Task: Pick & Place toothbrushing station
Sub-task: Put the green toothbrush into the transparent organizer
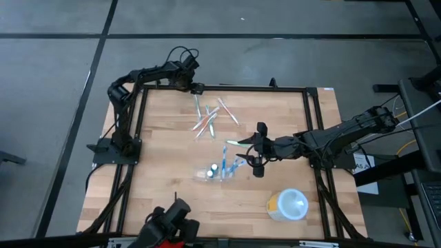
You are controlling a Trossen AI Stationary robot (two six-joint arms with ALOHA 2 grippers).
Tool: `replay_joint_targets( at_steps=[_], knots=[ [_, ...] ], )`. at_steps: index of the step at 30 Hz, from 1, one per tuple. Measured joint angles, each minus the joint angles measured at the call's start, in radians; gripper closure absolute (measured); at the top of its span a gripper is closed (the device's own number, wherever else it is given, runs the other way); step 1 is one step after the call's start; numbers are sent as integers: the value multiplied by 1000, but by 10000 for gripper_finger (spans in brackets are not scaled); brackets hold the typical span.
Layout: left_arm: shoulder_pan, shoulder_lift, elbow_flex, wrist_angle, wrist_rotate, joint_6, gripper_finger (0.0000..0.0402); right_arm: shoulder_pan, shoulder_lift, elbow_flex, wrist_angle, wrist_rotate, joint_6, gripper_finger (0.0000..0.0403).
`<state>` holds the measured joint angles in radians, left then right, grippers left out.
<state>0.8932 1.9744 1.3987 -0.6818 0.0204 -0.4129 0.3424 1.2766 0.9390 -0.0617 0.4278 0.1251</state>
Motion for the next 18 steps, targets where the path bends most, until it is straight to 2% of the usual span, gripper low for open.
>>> replay_joint_targets(
  at_steps=[8, 13, 18],
  knots=[
    [0, 20, 1, 58, 2, -7, 220, 20, 0, 0, 11, 0, 12, 184],
    [0, 20, 1, 57, 43, -11, 221, 19, 0, 0, 20, 2, -1, 184],
    [0, 20, 2, 56, 74, 5, 258, 19, 0, 0, 20, 2, -5, 184]
  ],
)
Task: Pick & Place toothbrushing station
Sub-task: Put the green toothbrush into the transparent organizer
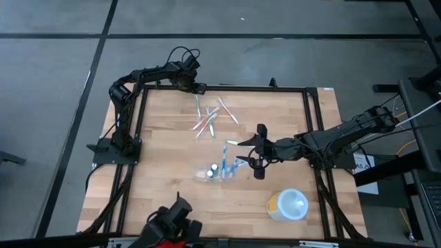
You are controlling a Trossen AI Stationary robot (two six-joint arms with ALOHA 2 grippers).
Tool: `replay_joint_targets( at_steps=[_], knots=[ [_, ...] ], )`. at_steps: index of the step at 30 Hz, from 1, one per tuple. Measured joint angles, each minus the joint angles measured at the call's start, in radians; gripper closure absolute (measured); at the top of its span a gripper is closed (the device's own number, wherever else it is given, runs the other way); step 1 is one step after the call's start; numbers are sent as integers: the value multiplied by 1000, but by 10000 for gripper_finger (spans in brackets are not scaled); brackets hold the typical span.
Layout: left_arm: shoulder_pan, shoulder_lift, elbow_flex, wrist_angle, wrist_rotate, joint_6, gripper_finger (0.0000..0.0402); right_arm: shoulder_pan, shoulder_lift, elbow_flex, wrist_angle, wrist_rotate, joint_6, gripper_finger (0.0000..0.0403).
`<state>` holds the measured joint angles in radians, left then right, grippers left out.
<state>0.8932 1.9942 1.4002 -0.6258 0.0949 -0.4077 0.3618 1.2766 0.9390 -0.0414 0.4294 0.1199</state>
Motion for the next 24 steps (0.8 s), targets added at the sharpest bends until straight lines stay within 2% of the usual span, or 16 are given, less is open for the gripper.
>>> replay_joint_targets(
  at_steps=[8, 18, 24],
  knots=[
    [-3, 0, 0, -7, 38, 72, 390, 0, 0, 0, 0, 0, -5, 184],
    [-39, -8, 0, -25, 56, 168, 399, 0, 0, 0, -1, 8, -5, 184],
    [-89, -72, 0, -23, 55, 198, 399, 0, 0, 0, -2, 8, -4, 184]
  ],
)
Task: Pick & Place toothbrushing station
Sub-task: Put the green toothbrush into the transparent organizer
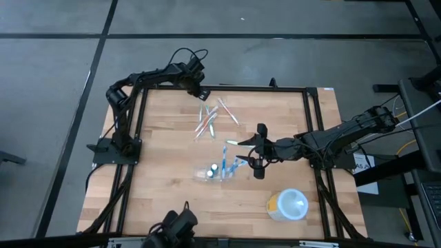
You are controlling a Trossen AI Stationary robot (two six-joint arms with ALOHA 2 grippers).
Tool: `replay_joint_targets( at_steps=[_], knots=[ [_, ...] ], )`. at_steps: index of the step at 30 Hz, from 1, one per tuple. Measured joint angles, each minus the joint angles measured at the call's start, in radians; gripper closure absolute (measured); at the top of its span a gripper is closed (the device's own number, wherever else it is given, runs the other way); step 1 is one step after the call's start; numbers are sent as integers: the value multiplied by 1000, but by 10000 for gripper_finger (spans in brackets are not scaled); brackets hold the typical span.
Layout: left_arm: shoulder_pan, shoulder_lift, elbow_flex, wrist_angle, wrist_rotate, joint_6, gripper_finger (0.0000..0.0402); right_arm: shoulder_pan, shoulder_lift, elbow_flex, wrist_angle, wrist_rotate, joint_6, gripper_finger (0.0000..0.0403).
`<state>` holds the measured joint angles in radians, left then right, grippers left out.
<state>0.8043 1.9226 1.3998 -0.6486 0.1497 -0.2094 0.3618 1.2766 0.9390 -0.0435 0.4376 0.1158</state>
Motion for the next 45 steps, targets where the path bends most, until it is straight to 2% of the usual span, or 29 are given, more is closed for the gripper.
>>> replay_joint_targets(
  at_steps=[9, 15, 19, 28, 32, 36, 39, 45],
  knots=[
    [-104, -207, 0, -73, -22, 25, 400, 0, 0, 0, -4, 0, 5, 184],
    [-217, -408, 0, -173, -117, 18, 400, 0, 0, 0, -10, 0, 7, 184],
    [-330, -534, -6, -212, -167, -14, 399, 0, 0, 0, -10, 0, 8, 184],
    [-677, -793, -116, -215, -392, -154, 400, 0, 0, 0, -10, 0, 20, 184],
    [-849, -852, -189, -173, -472, -234, 399, 0, 0, 0, -10, 0, 23, 184],
    [-982, -861, -245, -102, -533, -281, 400, 0, 0, 0, -9, 0, 23, 184],
    [-1053, -851, -269, -47, -571, -299, 399, -1, 0, 0, -9, 0, 23, 184],
    [-1149, -835, -275, -49, -667, -343, 399, -1, 0, 0, -5, 0, 22, 184]
  ],
)
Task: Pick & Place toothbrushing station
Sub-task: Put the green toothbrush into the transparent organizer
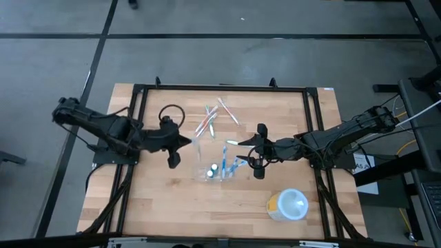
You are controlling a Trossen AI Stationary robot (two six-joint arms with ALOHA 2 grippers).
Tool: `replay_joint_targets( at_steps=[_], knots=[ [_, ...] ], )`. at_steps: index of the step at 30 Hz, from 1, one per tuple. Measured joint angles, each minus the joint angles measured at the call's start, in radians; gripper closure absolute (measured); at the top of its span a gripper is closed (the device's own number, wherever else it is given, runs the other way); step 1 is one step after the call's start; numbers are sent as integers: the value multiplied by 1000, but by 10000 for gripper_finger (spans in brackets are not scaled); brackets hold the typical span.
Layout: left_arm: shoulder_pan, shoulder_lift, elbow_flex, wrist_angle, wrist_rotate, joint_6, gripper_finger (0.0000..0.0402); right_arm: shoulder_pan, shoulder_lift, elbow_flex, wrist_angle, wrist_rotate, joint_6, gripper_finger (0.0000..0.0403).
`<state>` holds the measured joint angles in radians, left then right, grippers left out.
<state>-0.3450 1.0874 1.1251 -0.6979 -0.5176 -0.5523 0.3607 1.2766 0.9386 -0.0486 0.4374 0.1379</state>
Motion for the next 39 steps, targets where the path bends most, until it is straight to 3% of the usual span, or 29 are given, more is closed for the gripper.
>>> replay_joint_targets(
  at_steps=[11, 23, 39],
  knots=[
    [-105, 62, 0, 4, -72, -53, 399, 0, 0, 0, -2, 0, 0, 184],
    [-142, 113, -5, 83, -78, -41, 399, 0, 0, 0, 0, 0, 0, 184],
    [-173, 236, -8, -21, -92, -125, 399, 0, 0, 0, 0, -8, 5, 184]
  ],
)
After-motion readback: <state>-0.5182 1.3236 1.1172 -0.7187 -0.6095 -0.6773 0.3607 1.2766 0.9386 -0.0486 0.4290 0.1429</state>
